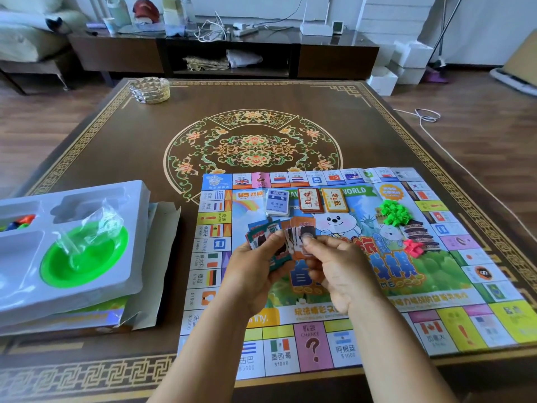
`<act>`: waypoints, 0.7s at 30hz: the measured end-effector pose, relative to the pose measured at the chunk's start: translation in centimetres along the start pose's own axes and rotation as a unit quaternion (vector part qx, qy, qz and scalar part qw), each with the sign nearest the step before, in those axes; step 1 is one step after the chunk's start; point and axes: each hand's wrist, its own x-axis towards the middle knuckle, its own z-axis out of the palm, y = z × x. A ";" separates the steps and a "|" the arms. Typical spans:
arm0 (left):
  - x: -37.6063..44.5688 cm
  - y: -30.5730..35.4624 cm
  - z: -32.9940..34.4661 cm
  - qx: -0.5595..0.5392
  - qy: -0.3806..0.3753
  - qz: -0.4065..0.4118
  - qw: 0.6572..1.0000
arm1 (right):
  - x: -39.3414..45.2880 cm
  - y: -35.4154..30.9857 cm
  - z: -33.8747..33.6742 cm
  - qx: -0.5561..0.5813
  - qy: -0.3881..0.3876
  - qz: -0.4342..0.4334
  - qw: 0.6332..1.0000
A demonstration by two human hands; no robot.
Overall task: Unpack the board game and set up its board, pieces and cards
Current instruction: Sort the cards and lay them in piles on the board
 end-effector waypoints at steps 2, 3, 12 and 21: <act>-0.1 0.0 0.1 -0.010 -0.004 -0.007 1.000 | 0.0 0.0 0.0 0.019 -0.014 0.019 1.000; -0.1 0.0 0.1 -0.012 -0.008 -0.011 1.000 | 0.0 0.0 0.0 0.024 -0.017 0.023 0.999; -0.3 0.1 0.1 -0.035 -0.024 -0.032 0.999 | -0.2 -0.4 -0.2 0.096 -0.070 0.093 0.989; -0.3 -0.3 0.9 0.091 0.066 0.086 0.990 | -0.4 0.0 0.1 -0.067 0.015 -0.054 0.996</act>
